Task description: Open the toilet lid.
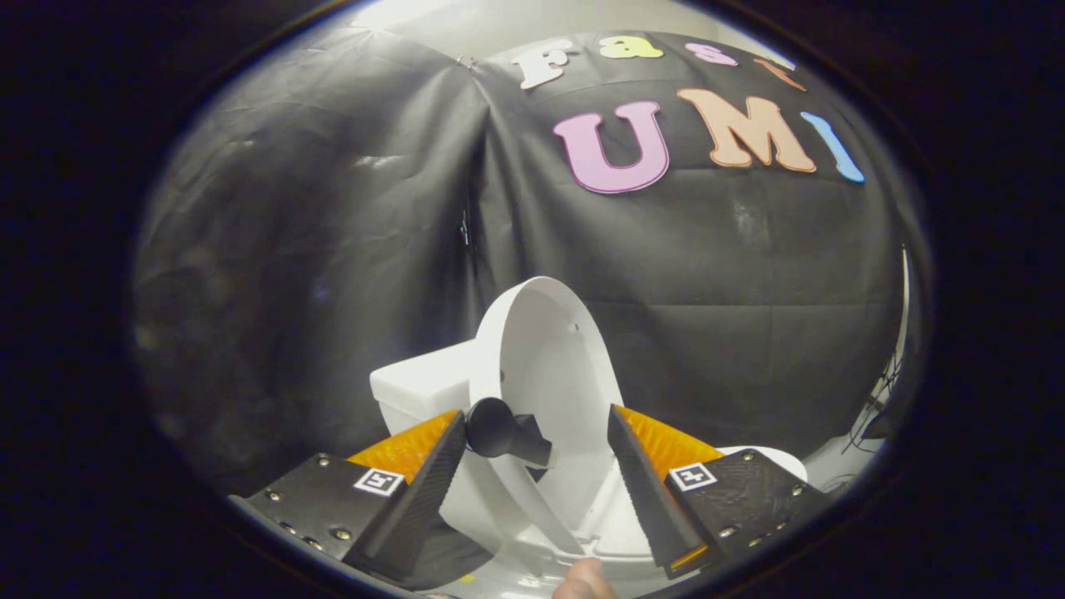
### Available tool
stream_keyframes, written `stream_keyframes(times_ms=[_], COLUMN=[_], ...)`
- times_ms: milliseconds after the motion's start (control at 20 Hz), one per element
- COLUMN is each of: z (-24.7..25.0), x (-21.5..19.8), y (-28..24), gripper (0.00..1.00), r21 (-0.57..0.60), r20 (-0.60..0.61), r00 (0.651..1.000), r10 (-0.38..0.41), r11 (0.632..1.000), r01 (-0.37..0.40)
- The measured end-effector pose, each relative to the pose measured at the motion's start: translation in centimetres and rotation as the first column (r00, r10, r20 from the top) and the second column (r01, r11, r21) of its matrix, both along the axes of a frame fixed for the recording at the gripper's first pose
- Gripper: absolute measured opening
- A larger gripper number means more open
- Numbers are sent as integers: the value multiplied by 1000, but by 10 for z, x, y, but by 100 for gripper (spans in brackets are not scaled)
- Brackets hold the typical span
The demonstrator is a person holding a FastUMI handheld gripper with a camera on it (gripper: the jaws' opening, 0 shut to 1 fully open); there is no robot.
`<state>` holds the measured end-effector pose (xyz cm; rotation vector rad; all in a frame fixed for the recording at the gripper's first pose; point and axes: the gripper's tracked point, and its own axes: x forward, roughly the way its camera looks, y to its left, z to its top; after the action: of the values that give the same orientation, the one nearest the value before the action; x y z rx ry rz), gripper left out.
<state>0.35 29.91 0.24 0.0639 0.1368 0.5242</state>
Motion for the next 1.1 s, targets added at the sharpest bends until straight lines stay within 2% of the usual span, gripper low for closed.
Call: stream_keyframes(times_ms=[300, 700, 900, 1100], z=[21, 19, 5, -18], x=[4, 15, 16, 18], y=[-53, -145, -192, -239], gripper=[100, 100, 100, 100], r21=[33, 21, -16, -113], r20=[33, 28, 25, 32], r00=[998, 986, 975, 958], r10=[-51, -164, -219, -283], r11=[998, 986, 975, 952], r01=[50, 164, 219, 285])
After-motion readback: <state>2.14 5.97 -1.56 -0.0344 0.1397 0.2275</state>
